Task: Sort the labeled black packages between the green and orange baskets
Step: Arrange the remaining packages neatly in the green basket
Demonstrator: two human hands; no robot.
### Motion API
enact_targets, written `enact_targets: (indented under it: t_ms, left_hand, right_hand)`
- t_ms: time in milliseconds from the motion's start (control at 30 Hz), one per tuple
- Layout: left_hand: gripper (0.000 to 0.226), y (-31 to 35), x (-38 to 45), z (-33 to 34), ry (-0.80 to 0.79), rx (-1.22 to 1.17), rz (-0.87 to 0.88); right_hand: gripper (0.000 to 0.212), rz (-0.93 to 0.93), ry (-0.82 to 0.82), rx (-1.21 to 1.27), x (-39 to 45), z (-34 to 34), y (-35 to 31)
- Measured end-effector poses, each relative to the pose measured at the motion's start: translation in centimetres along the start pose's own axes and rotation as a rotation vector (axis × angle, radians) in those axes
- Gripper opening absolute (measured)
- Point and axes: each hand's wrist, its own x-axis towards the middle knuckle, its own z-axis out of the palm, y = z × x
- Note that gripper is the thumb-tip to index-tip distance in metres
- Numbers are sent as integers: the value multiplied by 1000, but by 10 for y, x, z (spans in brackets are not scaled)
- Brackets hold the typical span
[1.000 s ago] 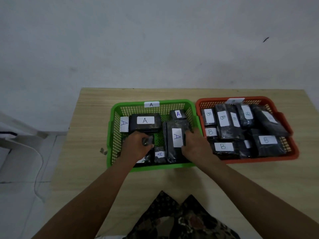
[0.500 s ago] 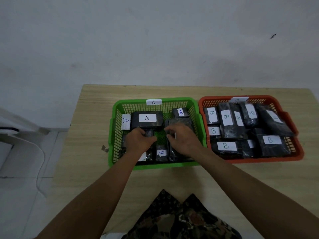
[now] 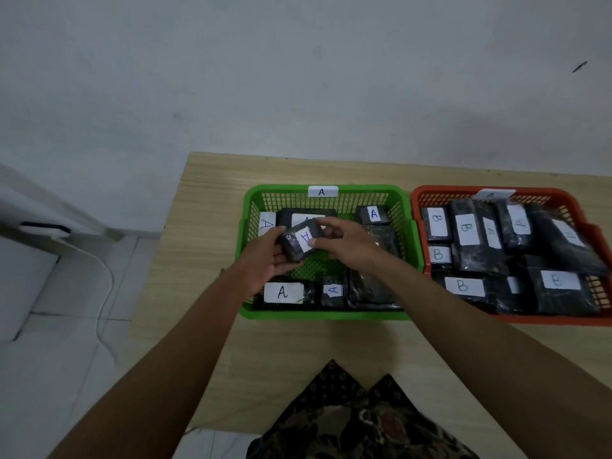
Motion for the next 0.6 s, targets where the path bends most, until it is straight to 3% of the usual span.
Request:
enact_targets:
  t_ms: [133,233,333,433,500,600]
  left_hand:
    - [19,0,-2,-18,439,690,555]
    - [22,-4,-5,-33,608,845,803]
    - [39,-14,-1,-41,630,890,835]
    - [51,-22,4,-45,579,831,649]
    - [43,-28,6,-46,542,803,646]
    - [37,-34,2,-43,523,787,733]
  right_hand:
    - [43,-69,84,-93,5,-3,-3]
    - [36,-193,48,-327,12,-3,-11]
    - [38,-267,-154,-707,22,8,-20]
    - [57,-166,-329,-1034,31,22,-19]
    - [58,-101,-358,-1074,36,27,-14]
    - [46,-143,-301,-1051,32,29,-4]
